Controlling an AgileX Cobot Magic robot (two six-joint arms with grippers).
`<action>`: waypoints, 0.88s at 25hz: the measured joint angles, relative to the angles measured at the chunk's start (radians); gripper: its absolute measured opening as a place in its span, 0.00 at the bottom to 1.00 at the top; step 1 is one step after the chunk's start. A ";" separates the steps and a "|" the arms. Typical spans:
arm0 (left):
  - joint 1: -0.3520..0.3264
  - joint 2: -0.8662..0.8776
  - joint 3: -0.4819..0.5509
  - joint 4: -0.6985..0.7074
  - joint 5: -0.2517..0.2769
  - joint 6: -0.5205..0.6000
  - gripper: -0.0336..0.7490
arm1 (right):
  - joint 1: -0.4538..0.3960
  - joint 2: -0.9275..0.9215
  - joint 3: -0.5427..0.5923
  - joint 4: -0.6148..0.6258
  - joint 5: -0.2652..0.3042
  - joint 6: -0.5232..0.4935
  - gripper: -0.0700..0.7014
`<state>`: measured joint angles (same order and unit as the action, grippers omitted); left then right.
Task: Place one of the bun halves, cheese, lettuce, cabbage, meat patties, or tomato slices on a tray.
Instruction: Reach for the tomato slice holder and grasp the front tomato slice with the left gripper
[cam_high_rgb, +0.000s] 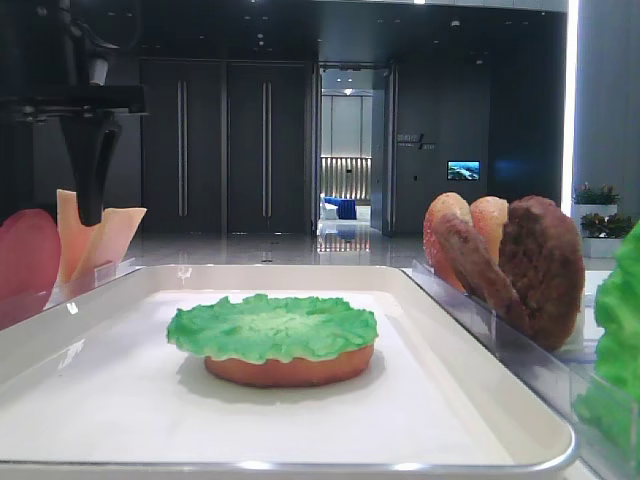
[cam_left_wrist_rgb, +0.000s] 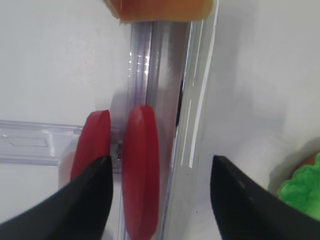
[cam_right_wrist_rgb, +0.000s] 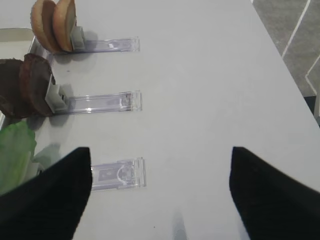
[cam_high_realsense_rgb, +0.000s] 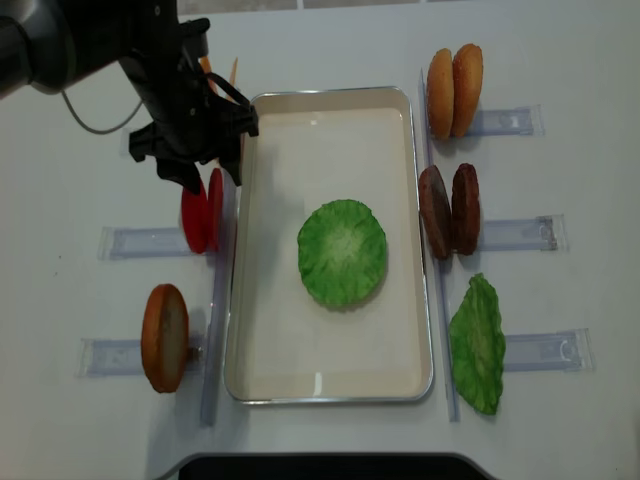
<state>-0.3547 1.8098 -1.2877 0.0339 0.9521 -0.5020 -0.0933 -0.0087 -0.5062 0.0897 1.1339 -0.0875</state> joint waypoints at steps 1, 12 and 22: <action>0.000 0.001 0.000 0.000 0.000 0.000 0.63 | 0.000 0.000 0.000 0.000 0.000 0.000 0.79; 0.000 0.001 0.000 -0.009 0.000 0.040 0.12 | 0.000 0.000 0.000 0.000 0.000 0.000 0.79; 0.000 0.004 -0.005 -0.027 0.026 0.098 0.10 | 0.000 0.000 0.000 0.000 0.000 0.000 0.79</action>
<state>-0.3547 1.8139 -1.2929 0.0074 0.9783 -0.4037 -0.0933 -0.0087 -0.5062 0.0897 1.1339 -0.0875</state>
